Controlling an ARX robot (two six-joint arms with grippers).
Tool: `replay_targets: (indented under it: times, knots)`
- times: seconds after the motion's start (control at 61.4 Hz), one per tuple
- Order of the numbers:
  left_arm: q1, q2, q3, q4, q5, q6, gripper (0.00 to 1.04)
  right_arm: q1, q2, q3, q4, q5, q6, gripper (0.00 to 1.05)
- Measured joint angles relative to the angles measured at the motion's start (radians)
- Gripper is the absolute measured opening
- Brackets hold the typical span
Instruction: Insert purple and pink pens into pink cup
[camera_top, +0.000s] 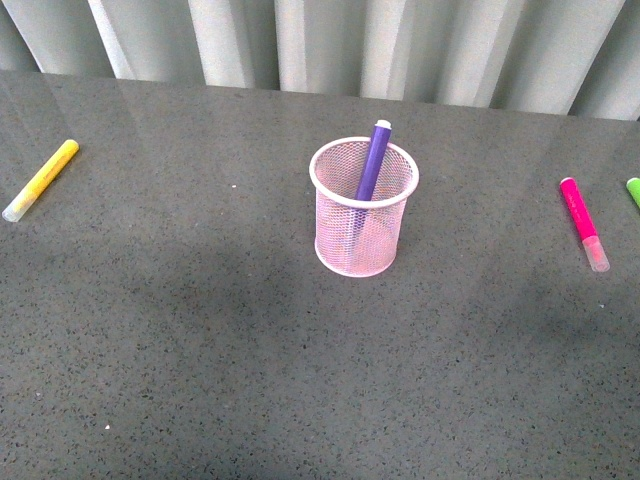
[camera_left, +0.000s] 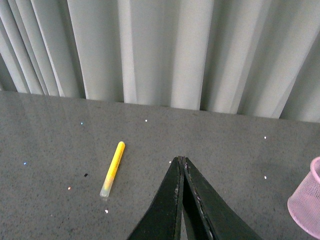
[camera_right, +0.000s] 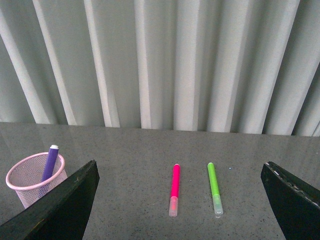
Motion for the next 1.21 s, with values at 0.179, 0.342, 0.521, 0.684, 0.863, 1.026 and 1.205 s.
replay_targets:
  times: [0.179,0.342,0.521,0.684,0.863,1.026,1.205]
  knots:
    - [0.077,-0.152,-0.024,-0.113,0.097,0.000,0.04,0.000,0.000,0.000,0.000,0.001,0.000,0.98]
    - [0.102,-0.290,-0.044,-0.230,0.100,0.000,0.04,0.000,0.000,0.000,0.000,0.000,0.000,0.98]
    - [0.102,-0.433,-0.047,-0.360,0.101,0.000,0.04,0.000,0.000,0.000,0.000,0.001,0.000,0.98]
    - [0.102,-0.529,-0.047,-0.450,0.101,0.000,0.04,0.000,0.000,0.000,0.000,0.001,0.000,0.98]
    - [0.102,-0.620,-0.047,-0.536,0.101,0.000,0.04,0.000,0.000,0.000,0.000,0.001,0.000,0.98]
    - [0.102,-0.700,-0.047,-0.614,0.101,0.000,0.04,0.000,0.000,0.000,0.000,0.001,0.000,0.98]
    - [0.102,-0.766,-0.047,-0.681,0.101,0.000,0.04,0.000,0.000,0.000,0.000,0.001,0.000,0.98]
